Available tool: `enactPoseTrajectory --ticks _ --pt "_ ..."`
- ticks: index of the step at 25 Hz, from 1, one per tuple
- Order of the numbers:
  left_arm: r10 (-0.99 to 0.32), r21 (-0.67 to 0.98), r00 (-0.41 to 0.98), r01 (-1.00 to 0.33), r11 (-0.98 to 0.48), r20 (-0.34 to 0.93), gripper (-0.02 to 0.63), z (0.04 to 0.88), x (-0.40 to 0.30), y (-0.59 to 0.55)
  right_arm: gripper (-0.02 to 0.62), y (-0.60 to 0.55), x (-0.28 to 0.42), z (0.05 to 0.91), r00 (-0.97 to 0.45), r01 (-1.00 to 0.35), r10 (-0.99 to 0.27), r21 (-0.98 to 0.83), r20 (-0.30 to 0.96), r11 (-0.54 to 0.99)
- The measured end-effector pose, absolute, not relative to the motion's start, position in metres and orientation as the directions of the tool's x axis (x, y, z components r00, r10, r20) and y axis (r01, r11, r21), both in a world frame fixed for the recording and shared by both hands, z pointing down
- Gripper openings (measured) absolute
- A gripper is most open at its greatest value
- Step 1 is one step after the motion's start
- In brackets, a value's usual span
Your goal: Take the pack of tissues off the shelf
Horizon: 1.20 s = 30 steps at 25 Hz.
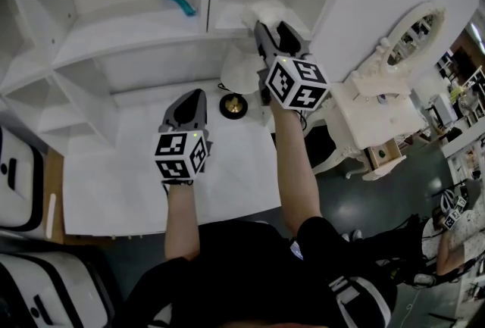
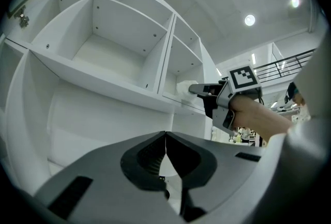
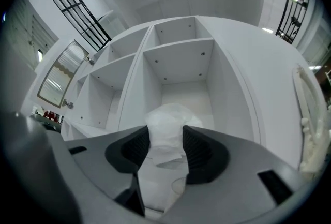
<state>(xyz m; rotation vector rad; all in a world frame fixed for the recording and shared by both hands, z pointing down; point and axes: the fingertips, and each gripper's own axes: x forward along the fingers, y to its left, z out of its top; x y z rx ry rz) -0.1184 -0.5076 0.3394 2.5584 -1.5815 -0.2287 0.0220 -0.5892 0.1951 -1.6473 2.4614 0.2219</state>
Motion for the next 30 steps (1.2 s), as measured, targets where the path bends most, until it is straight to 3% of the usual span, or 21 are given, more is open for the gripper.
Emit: enactPoseTrajectory --ticks 11,30 --pt "-0.884 0.192 0.467 -0.865 -0.464 -0.030 0.011 0.347 -0.101 -0.502 0.204 -0.522 0.020 0.202 -0.449 -0.892 -0.849 0.096 -0.277 0.441" --pt "-0.880 0.249 0.473 -0.859 -0.448 0.045 0.011 0.397 -0.077 -0.471 0.204 -0.474 0.028 0.337 -0.556 -0.830 -0.826 0.012 -0.091 0.557"
